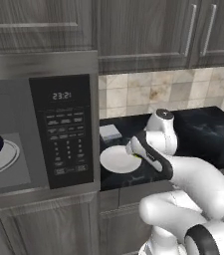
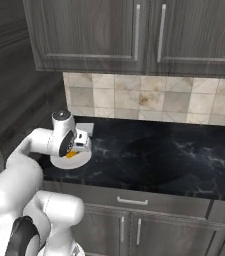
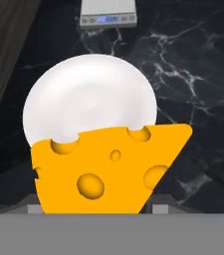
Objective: Pick the cheese from the microwave and place it on plate located on the counter.
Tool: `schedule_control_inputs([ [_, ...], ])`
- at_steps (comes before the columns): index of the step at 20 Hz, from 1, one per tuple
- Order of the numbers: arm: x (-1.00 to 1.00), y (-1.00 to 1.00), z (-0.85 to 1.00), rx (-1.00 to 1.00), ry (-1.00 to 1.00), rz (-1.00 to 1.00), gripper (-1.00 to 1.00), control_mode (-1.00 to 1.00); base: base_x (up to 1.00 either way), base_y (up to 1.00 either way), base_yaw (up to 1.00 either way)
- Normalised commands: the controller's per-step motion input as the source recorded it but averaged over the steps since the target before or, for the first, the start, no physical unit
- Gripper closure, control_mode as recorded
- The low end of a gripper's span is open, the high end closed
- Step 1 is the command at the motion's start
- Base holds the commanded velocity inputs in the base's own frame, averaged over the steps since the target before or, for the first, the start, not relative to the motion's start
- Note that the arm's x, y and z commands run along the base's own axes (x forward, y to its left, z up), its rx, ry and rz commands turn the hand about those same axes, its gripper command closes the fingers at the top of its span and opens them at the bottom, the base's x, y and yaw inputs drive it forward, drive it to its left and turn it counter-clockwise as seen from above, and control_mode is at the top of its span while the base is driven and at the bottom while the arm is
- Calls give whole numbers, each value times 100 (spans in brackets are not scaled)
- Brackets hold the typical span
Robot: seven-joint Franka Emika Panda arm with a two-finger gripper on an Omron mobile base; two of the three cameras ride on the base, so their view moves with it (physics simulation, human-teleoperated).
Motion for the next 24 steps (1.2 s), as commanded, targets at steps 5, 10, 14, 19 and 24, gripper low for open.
schedule_control_inputs([
  [5,83,15,-51,-4,20,7,100,-100,0,0,0],
  [10,57,7,-42,-1,10,7,100,-100,0,0,0],
  [14,40,3,-53,-2,6,6,100,-100,0,0,0],
  [19,11,9,-33,-2,-1,3,100,-100,0,0,0],
  [24,0,0,0,-1,0,0,100,-100,0,0,0],
])
